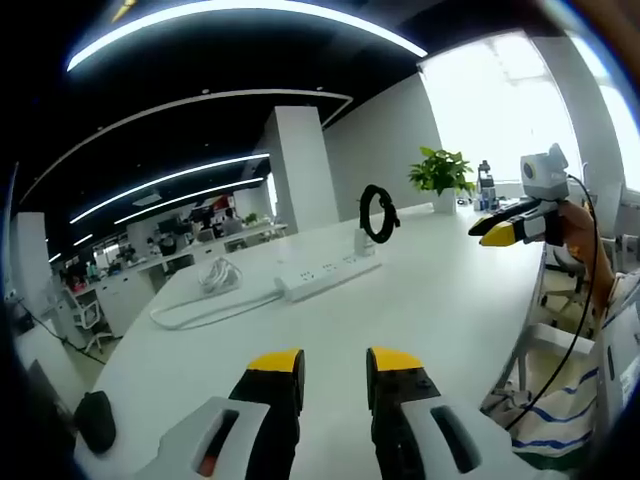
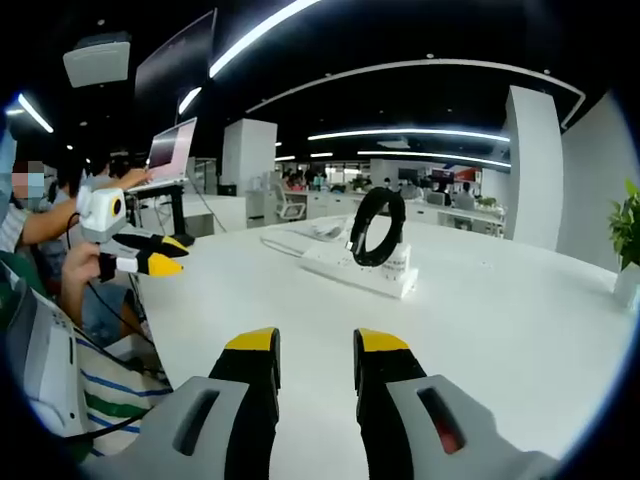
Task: Straighten the power strip on the desk, plug the charger into it
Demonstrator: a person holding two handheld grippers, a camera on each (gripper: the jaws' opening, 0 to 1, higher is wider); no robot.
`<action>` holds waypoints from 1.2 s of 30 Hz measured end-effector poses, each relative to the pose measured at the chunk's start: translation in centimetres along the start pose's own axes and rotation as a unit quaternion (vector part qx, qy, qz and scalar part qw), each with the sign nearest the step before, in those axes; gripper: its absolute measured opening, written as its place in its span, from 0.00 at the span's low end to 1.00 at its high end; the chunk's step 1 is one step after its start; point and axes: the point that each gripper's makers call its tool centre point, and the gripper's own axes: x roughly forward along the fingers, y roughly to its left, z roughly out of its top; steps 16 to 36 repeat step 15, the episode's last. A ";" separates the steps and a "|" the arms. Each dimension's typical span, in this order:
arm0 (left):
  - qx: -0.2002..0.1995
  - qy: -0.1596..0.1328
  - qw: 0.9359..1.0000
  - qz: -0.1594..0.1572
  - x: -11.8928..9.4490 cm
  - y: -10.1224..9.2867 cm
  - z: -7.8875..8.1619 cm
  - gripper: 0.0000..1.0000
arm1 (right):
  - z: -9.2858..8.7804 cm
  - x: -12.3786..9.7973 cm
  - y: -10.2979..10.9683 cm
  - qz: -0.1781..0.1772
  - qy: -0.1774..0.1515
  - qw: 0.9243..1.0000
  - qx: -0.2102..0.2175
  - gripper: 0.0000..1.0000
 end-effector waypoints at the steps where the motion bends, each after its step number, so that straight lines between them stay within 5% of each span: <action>1: 0.000 0.001 1.000 0.000 -0.1 -0.1 -0.1 0.26 | 0.0 -0.1 0.0 0.000 0.000 1.000 0.000 0.28; 36: 0.006 -0.001 1.000 0.015 -0.8 0.2 0.0 0.30 | -0.3 -0.4 -0.1 -0.008 0.002 1.000 -0.004 0.28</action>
